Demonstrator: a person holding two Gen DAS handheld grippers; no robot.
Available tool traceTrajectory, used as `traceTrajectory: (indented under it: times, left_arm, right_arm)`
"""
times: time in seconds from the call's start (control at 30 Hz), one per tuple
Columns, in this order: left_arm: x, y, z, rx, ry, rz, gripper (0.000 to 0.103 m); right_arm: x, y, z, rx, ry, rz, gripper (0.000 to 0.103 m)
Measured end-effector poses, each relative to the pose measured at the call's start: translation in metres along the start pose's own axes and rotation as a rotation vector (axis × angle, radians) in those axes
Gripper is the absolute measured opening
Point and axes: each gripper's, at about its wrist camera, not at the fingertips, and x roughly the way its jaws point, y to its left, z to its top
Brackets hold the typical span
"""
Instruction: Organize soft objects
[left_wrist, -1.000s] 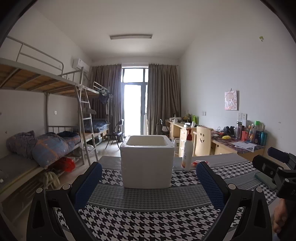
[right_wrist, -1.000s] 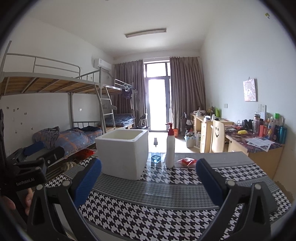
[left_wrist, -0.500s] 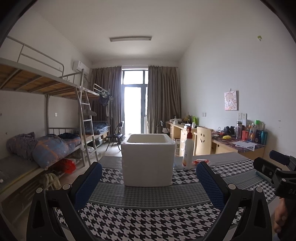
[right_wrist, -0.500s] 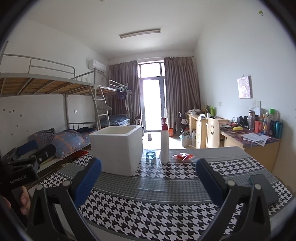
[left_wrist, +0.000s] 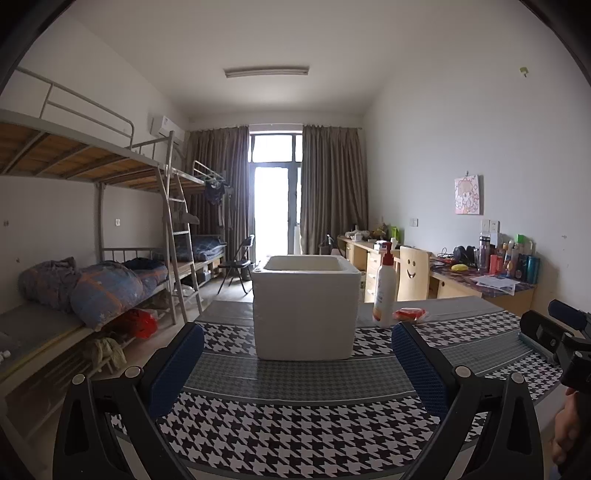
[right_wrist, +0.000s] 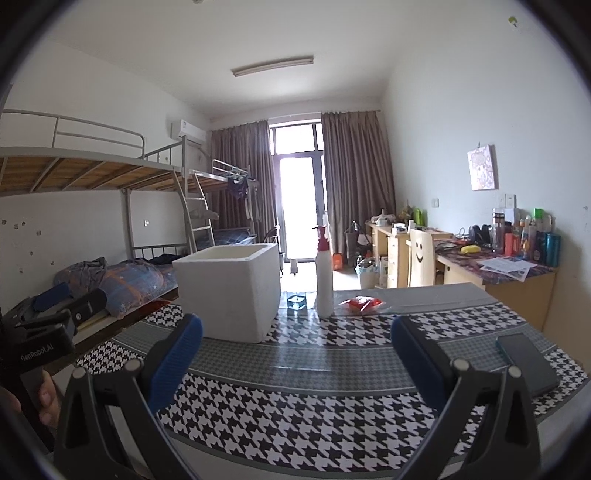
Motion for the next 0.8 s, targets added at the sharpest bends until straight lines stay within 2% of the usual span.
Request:
traceTrajectory:
  times: [0.8]
  left_arm:
    - [-0.0085, 0.0019, -0.0058, 0.015, 0.008, 0.002, 0.102]
  right_arm:
    - [-0.0092, -0.0014, -0.0044, 0.02, -0.001, -0.015, 0.103]
